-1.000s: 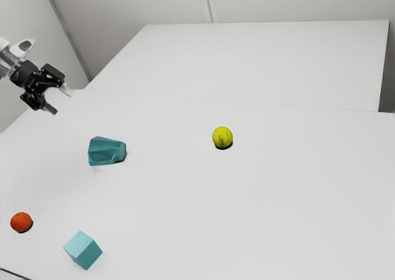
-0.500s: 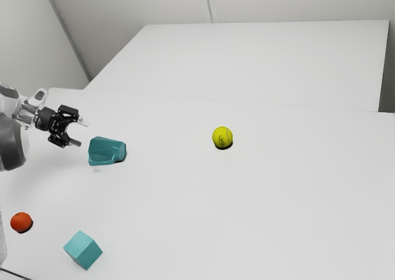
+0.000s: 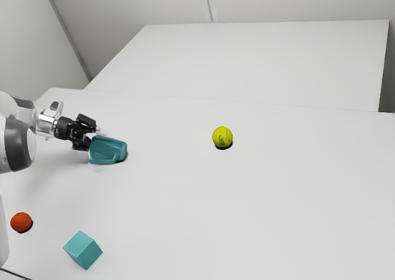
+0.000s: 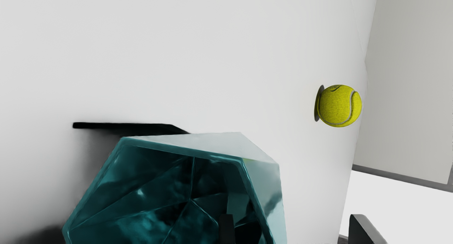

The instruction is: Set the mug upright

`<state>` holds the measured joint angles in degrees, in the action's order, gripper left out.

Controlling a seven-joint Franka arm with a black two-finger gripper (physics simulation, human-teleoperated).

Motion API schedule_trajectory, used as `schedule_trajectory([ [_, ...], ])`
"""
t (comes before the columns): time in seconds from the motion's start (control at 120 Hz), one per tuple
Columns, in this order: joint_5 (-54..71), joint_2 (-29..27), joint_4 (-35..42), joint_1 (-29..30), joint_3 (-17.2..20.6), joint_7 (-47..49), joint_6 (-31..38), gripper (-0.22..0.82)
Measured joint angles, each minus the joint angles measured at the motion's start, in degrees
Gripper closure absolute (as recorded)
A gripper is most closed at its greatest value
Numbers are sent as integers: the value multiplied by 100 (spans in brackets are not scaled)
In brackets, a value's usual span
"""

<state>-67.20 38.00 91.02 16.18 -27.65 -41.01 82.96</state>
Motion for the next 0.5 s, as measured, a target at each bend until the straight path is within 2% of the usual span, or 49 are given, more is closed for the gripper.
schedule_trajectory([
  [0.083,-23,-14,-2,-1,5,-69,-17,52],
  [0.192,-38,-35,-15,-1,4,-138,-37,65],
  [0.325,-44,-65,-21,-1,4,-205,-88,72],
  [0.5,-26,-142,-3,-23,5,-278,-182,76],
])
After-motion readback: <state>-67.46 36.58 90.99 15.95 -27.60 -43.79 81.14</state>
